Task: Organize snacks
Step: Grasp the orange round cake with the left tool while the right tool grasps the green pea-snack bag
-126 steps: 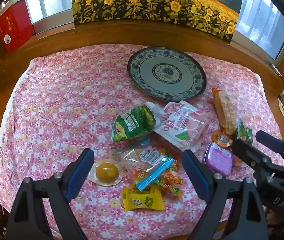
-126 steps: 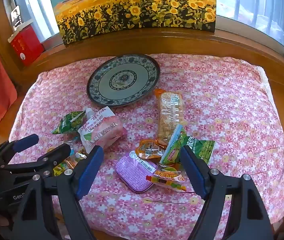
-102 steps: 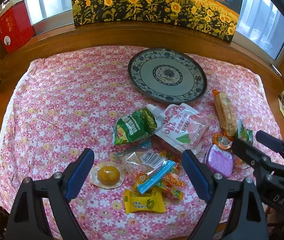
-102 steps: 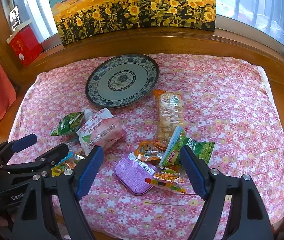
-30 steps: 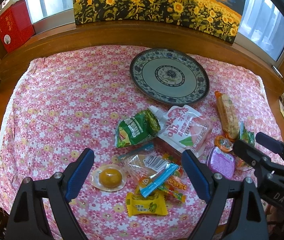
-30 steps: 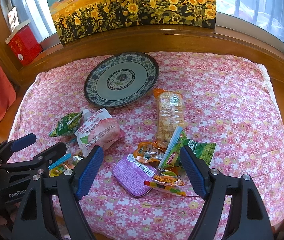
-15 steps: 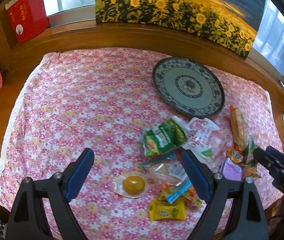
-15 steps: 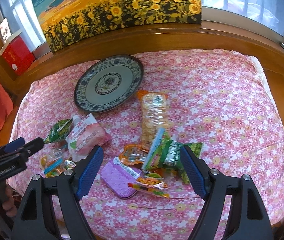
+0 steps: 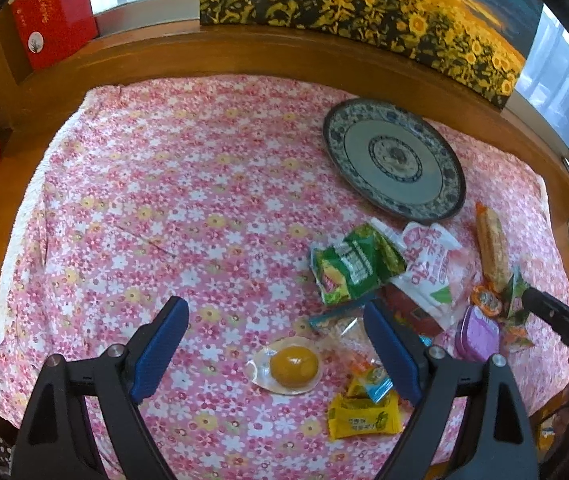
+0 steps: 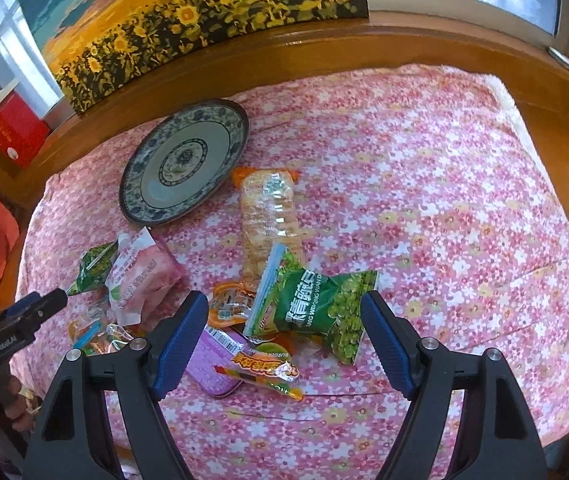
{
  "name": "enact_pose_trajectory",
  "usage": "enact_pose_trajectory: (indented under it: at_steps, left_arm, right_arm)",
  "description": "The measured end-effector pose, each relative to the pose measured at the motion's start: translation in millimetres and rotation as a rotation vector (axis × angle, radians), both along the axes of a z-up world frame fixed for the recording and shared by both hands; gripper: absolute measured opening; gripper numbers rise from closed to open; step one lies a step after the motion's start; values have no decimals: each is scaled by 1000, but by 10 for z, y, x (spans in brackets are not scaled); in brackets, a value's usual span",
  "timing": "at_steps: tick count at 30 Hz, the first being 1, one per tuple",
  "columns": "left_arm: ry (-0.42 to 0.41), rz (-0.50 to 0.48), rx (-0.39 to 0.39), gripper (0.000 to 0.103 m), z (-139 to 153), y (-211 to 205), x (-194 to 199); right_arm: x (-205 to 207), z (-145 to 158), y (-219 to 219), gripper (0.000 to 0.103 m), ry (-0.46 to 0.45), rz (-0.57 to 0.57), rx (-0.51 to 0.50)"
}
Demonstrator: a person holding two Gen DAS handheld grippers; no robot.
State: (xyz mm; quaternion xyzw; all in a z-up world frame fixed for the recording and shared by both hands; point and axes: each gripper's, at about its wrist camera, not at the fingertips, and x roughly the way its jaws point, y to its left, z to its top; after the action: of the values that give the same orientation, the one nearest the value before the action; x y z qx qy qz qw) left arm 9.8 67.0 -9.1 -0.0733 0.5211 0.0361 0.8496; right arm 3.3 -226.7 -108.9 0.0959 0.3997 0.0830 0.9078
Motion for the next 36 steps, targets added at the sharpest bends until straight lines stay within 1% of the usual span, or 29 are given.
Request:
enact_pose_trajectory:
  at_steps: [4,6,8,11,13,16,18,20,21,24,26,27,30,36]
  left_arm:
    - [18,-2,21,93,-63,56,-85]
    - [30,5,19,92,-92,96,-115]
    - [41,21,3,83,-129,141,-148]
    - [58,33,-34,80,-183,191,-183]
    - [60,20,-64,77,-200,193,-214]
    - [55,-9,-72,75,-208,141,-255]
    - [57,-25,-70,72,-228,99,-267]
    - [61,-30,-66,67,-253,65,-261]
    - [61,-36,-64,67,-263,45,-259]
    - [48,-52,-47,61,-276,-6,-249]
    - [44,-75,-46,49,-282,-49,-242]
    - [42,-85,-46,47,-284,-75,-240]
    - [33,-109,-23,45,-294,-133,-255]
    - [43,-103,-44,44,-352,-105,-222]
  right_arm:
    - [16,-44,-24,81,13,4,12]
    - [35,-67,-39,81,23,1,23]
    - [60,-93,-52,80,34,1,37]
    - [94,-127,-50,79,53,6,48]
    - [109,-143,-39,79,59,7,44]
    - [121,-150,-34,78,61,9,40]
    - [124,-154,-37,73,64,4,36]
    - [150,-163,-32,72,71,4,37]
    - [154,-170,-35,72,73,3,40]
    - [155,-185,-47,72,76,5,43]
    - [150,-192,-54,72,77,4,45]
    - [146,-197,-60,72,78,3,48]
    - [126,-211,-85,69,78,-2,55]
    - [123,-253,-145,67,83,-27,73]
